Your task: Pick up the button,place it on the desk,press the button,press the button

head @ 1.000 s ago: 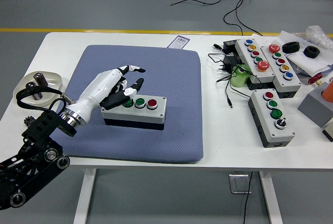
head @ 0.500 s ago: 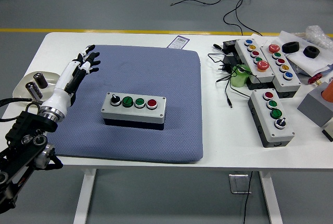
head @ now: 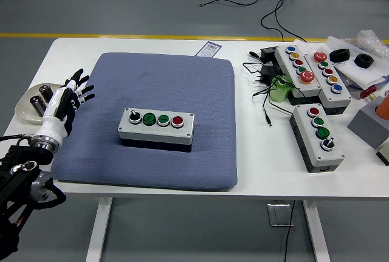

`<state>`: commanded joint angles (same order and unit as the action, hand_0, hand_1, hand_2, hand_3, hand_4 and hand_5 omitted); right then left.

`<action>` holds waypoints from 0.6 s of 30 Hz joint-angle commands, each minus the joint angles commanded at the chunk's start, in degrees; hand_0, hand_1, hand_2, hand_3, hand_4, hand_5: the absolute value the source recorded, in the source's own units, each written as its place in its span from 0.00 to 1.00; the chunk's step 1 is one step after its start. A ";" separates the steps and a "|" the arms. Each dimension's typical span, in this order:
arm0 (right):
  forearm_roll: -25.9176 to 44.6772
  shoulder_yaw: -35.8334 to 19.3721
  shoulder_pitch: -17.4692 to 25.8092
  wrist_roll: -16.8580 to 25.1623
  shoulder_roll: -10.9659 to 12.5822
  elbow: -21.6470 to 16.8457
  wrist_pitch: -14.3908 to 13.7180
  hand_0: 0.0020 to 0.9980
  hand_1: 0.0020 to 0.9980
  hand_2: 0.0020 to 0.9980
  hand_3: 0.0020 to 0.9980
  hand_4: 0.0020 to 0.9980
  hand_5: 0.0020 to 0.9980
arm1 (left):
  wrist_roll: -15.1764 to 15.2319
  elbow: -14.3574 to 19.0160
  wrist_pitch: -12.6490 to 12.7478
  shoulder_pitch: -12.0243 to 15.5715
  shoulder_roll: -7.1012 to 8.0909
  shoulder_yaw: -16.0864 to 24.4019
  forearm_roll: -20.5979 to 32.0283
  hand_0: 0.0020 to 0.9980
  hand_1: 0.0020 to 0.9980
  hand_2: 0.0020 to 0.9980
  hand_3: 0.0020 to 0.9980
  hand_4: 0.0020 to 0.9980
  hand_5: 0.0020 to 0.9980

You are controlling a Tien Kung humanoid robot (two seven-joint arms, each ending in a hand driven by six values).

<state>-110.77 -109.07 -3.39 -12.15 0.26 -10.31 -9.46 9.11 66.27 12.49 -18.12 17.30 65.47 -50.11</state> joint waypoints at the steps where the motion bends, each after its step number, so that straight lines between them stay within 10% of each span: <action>1: -0.02 -0.03 -0.01 0.00 -0.01 0.00 -0.01 0.52 0.66 0.71 0.62 0.30 0.15 | -0.03 -0.01 -0.15 0.00 0.03 0.22 -0.02 0.77 0.84 0.93 0.96 0.58 1.00; 18: -0.04 -0.15 -0.07 0.00 -0.07 0.00 -0.04 0.52 0.66 0.71 0.62 0.30 0.15 | -4.52 1.83 -7.67 -0.33 0.83 4.08 -4.88 0.70 0.80 0.90 0.92 0.58 1.00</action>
<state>-110.82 -109.21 -3.46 -12.15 0.19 -10.31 -9.50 4.58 68.10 4.81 -18.45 18.13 69.55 -54.99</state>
